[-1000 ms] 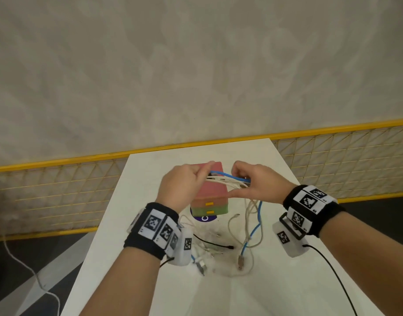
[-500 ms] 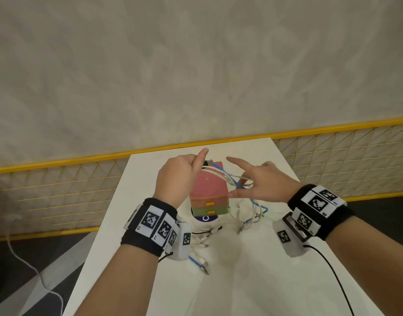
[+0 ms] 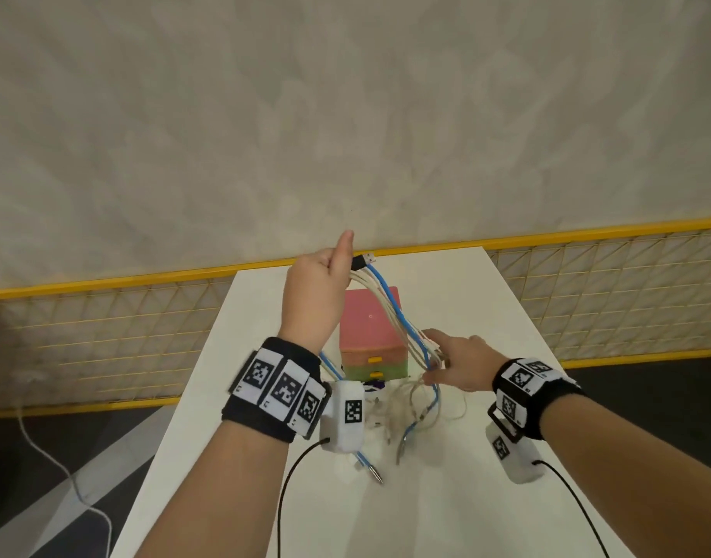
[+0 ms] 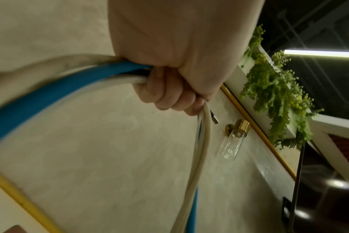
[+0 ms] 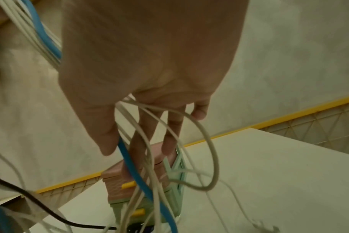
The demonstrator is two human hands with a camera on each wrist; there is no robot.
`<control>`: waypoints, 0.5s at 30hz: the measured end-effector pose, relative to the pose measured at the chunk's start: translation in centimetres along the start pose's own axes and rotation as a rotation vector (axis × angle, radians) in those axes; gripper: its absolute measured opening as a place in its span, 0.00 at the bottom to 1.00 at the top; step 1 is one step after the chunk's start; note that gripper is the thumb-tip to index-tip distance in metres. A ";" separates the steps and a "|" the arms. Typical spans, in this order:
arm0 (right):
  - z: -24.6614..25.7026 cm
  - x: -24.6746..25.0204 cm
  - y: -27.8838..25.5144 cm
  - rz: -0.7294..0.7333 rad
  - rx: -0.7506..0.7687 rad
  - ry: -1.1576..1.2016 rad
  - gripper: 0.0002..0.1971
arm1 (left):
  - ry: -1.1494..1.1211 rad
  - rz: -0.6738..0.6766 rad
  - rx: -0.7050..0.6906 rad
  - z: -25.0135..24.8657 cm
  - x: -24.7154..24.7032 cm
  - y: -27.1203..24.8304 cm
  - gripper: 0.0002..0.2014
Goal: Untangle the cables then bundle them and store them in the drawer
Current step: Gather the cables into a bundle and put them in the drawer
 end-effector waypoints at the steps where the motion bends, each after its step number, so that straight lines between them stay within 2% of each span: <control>1: -0.1 0.3 0.1 -0.005 -0.002 -0.001 0.31 | -0.020 -0.014 -0.002 -0.4 0.4 0.0 0.31; 5: -0.6 1.1 0.2 0.041 -0.022 -0.140 0.28 | -0.112 -0.085 -0.007 -1.6 2.4 0.2 0.29; 7: -1.8 0.6 -0.4 0.126 -0.105 -0.321 0.26 | -0.169 -0.128 0.005 -2.1 3.6 0.3 0.28; 9: -3.5 0.1 -0.8 0.148 -0.179 -0.388 0.26 | -0.184 -0.131 -0.028 -2.8 4.4 0.7 0.29; 12: -4.2 0.1 -0.6 0.087 -0.174 -0.282 0.24 | -0.161 -0.103 -0.055 -3.0 4.4 0.9 0.29; 15: -3.5 1.1 -0.2 -0.035 -0.146 -0.143 0.22 | -0.221 -0.120 0.003 -2.1 4.3 1.0 0.29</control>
Point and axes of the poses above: each hand's wrist, its own y-axis towards the middle knuckle, its own x-axis out of the back of the hand, z = x × y, the point moved 9 cm from there along y, towards the middle knuckle, and after that the axes turned 12 degrees about y, right-handed, at the moved point
